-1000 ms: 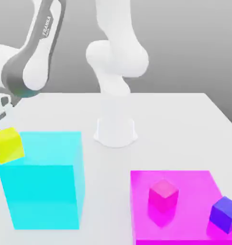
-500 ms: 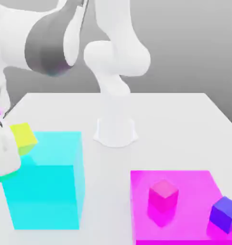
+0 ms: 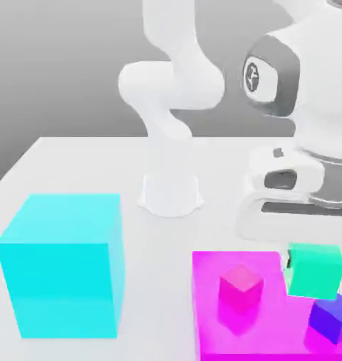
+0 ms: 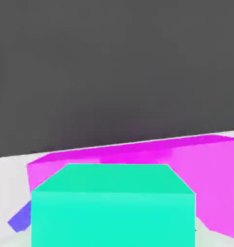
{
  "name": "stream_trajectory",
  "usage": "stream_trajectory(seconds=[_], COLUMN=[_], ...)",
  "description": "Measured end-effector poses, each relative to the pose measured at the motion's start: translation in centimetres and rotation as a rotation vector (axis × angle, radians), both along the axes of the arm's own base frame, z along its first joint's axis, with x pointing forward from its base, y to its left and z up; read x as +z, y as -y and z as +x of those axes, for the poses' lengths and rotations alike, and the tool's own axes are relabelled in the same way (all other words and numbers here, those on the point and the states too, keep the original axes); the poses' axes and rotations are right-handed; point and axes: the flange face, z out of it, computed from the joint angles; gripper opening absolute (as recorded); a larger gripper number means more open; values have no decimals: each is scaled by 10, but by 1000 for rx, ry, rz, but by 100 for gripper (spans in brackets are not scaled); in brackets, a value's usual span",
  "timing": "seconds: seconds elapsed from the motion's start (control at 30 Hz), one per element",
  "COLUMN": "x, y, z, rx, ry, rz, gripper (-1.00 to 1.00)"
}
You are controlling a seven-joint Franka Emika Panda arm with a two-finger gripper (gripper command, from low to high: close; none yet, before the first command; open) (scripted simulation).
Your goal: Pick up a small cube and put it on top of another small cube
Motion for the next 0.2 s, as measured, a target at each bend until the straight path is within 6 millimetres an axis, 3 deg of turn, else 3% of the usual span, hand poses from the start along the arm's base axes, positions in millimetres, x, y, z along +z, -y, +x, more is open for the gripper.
stream_trajectory(seconds=[0.03, 0.07, 0.2], x=[-17, -29, -29], y=[-5, -8, -8], z=[-3, -4, -4], rx=[12, 18, 18], ry=[1, 1, 1], rz=[0, 0, 0], gripper=[-100, 100, 100])
